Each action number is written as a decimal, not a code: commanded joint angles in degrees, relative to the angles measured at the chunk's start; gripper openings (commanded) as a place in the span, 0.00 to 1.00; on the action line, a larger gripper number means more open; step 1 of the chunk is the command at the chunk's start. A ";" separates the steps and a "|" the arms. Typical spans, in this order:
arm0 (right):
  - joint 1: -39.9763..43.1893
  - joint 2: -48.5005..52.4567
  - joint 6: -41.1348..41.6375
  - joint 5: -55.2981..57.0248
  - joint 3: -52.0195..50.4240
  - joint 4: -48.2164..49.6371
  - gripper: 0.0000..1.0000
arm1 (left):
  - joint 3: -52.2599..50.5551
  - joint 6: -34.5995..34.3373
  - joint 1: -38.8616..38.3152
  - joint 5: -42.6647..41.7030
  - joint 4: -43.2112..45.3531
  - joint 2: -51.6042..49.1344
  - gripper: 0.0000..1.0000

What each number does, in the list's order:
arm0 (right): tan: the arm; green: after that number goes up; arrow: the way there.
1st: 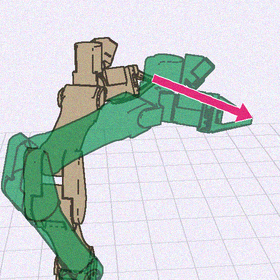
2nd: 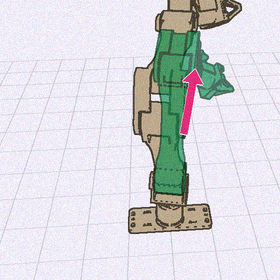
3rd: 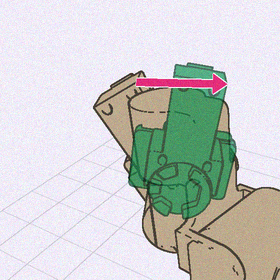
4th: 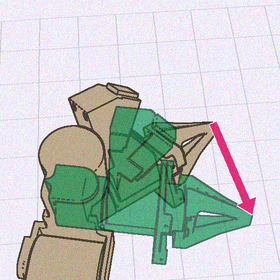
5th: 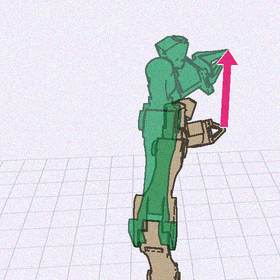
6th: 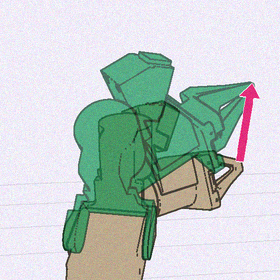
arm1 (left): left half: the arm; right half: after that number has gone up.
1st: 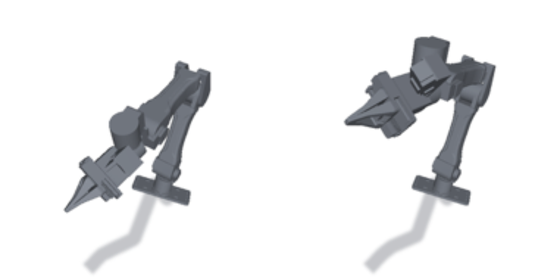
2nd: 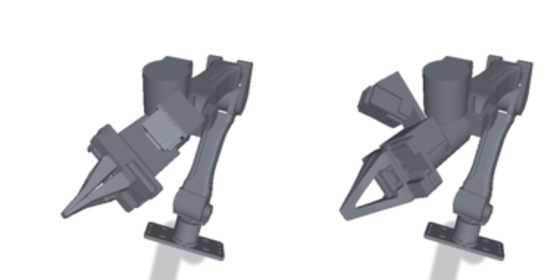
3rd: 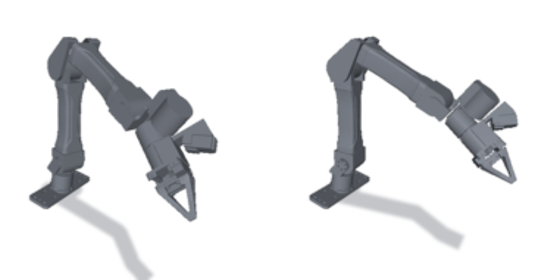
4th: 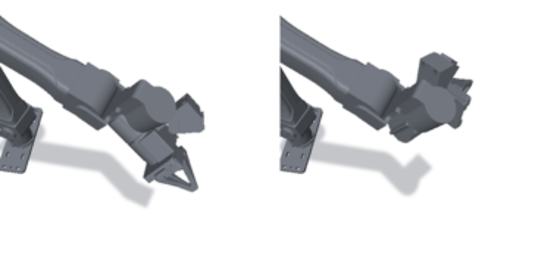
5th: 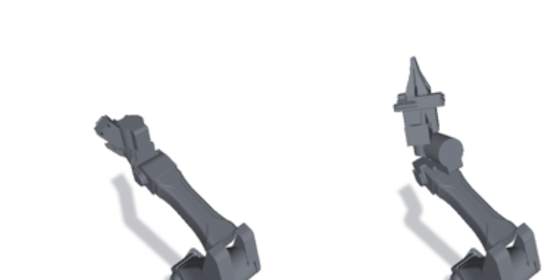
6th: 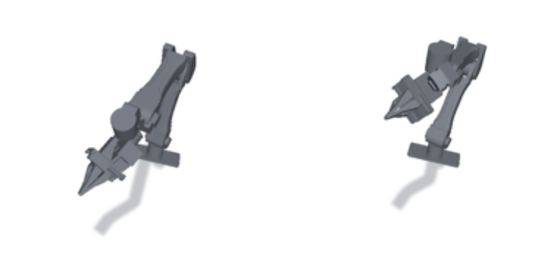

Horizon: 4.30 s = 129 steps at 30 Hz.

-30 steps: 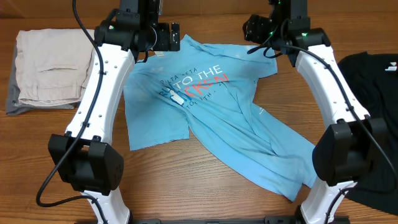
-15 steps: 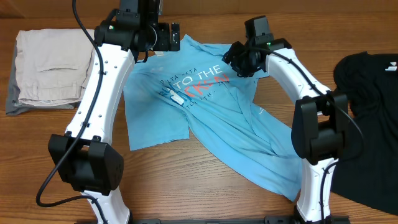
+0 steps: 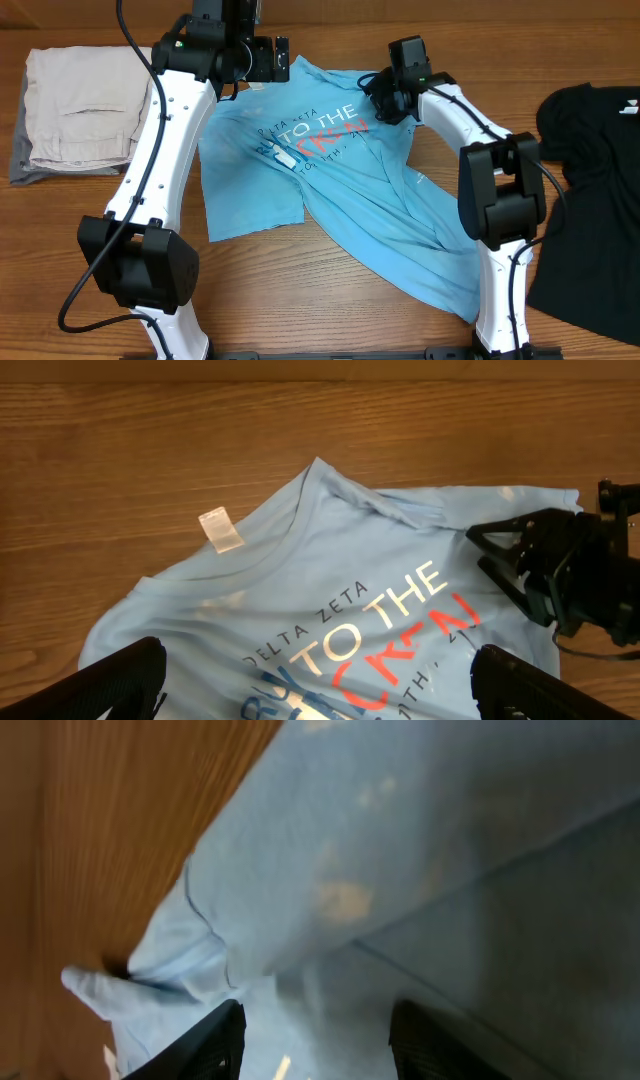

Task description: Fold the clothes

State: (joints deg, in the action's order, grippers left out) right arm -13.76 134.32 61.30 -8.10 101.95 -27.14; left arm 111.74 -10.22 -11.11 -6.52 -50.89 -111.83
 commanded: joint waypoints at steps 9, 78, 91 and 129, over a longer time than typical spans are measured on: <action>0.87 0.50 1.95 7.06 0.07 0.20 0.52 | -0.04 -0.50 0.22 -0.57 0.11 -0.37 1.00; 6.40 7.28 -92.91 -2.03 17.57 -22.97 0.46 | -0.04 -0.52 0.22 -0.55 0.11 -0.37 1.00; 6.43 9.25 -92.85 -0.52 17.57 -18.38 0.45 | -0.04 -0.50 0.22 -0.55 0.11 -0.37 1.00; 6.36 5.84 -92.61 -0.55 17.79 -16.22 0.13 | -0.04 -0.52 0.22 -0.57 0.11 -0.37 1.00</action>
State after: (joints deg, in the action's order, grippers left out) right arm -7.27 143.11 -31.38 -8.62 119.48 -43.20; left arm 111.74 -10.22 -11.11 -6.68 -50.87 -111.83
